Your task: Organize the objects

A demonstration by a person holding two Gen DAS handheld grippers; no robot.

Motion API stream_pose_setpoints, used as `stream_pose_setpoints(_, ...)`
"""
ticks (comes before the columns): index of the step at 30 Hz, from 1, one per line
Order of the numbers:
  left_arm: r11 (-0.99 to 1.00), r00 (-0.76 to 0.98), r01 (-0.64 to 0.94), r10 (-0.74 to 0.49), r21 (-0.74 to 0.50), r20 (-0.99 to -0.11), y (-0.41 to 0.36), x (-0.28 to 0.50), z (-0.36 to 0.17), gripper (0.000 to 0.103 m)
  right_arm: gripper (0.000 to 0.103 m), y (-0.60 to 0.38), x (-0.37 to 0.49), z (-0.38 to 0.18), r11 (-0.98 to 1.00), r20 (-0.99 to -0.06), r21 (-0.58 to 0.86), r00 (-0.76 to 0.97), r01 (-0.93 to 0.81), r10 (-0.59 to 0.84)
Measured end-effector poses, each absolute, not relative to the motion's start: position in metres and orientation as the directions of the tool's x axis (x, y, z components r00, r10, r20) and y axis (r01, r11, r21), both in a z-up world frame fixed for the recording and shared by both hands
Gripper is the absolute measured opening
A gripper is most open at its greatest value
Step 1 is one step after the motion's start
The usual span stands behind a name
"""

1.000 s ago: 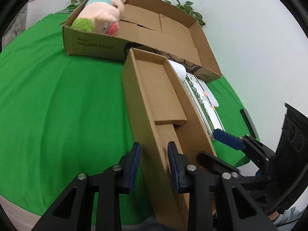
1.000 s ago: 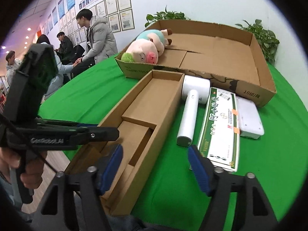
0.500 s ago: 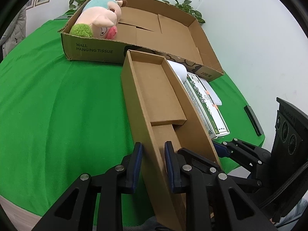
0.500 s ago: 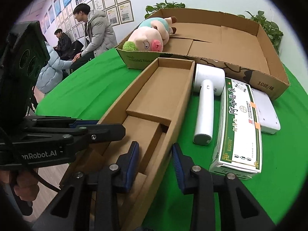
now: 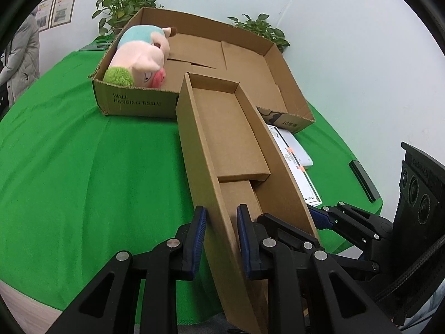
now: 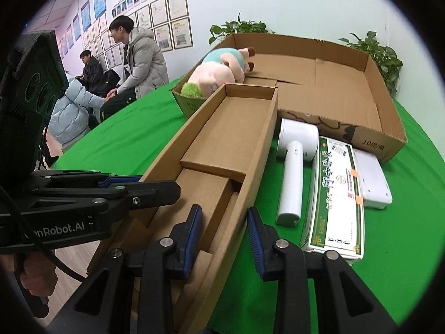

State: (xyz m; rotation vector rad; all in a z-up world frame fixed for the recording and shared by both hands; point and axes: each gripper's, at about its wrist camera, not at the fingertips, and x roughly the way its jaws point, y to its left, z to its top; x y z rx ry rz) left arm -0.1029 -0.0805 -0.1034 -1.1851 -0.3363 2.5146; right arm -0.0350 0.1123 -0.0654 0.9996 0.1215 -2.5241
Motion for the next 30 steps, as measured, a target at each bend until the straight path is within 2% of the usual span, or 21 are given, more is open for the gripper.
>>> stream_pose_setpoints(9, -0.915, -0.593, -0.204, 0.398, -0.347, -0.7, -0.078, -0.104, -0.104, 0.02, 0.032, 0.112, -0.04, -0.065, -0.907, -0.678, 0.088, -0.642, 0.412, -0.358)
stream_pose_setpoints(30, -0.92, -0.638, -0.245, 0.391, -0.307, -0.663, -0.07, -0.117, -0.076, 0.019, 0.032, 0.119, -0.05, -0.049, -0.914, -0.628, 0.095, -0.689, 0.394, -0.362)
